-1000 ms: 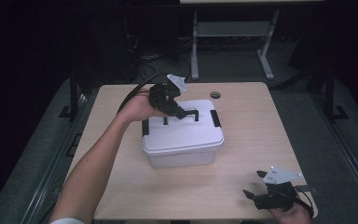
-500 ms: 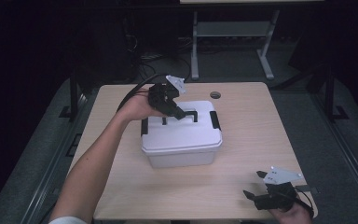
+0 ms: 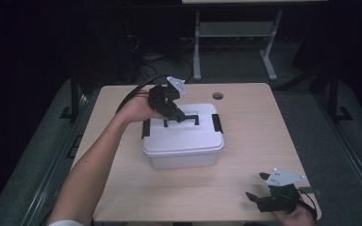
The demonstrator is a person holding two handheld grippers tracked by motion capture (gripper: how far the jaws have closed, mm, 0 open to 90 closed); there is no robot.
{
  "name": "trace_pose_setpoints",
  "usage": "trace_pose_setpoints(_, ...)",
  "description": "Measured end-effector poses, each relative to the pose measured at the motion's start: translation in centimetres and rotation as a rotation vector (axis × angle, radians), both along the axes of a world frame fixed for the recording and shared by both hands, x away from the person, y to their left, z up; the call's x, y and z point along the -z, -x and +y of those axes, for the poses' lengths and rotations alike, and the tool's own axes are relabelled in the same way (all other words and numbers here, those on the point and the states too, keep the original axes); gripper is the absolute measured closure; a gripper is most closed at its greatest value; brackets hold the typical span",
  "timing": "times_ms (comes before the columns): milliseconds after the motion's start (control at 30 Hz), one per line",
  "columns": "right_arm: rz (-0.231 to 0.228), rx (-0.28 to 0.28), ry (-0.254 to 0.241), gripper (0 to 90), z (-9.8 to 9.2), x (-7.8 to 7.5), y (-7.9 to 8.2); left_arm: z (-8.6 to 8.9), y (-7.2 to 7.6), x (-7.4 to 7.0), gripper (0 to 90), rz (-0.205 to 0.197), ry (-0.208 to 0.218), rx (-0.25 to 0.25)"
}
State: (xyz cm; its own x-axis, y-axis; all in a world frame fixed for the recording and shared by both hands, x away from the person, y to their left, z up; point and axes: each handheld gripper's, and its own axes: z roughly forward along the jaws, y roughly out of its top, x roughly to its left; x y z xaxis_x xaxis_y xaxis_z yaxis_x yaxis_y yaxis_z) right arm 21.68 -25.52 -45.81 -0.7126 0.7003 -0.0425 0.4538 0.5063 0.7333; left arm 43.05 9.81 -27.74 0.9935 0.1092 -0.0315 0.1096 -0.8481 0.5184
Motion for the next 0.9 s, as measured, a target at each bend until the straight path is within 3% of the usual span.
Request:
trace_pose_setpoints(267, 0.003, 0.006, -0.014, 15.4, 0.0, 0.0, 0.0, 0.1, 0.7, -0.1, 69.5, 0.02, -0.013, 0.018)
trace_pose_setpoints(333, 0.005, 0.004, -0.009, 15.4, 0.1, 0.0, 0.0, 0.3, 1.0, -0.1, 68.2, 0.023, 0.001, 0.01)
trace_pose_setpoints(600, 0.001, -0.009, 0.0, 15.4, 0.4, 0.0, -0.1, 1.3, 1.6, -0.1, 63.0, 0.023, -0.007, -0.025)
trace_pose_setpoints(900, 0.006, -0.002, -0.007, 15.3, 0.5, 0.0, -0.2, 1.7, 2.1, -0.4, 60.2, 0.015, -0.015, -0.032)
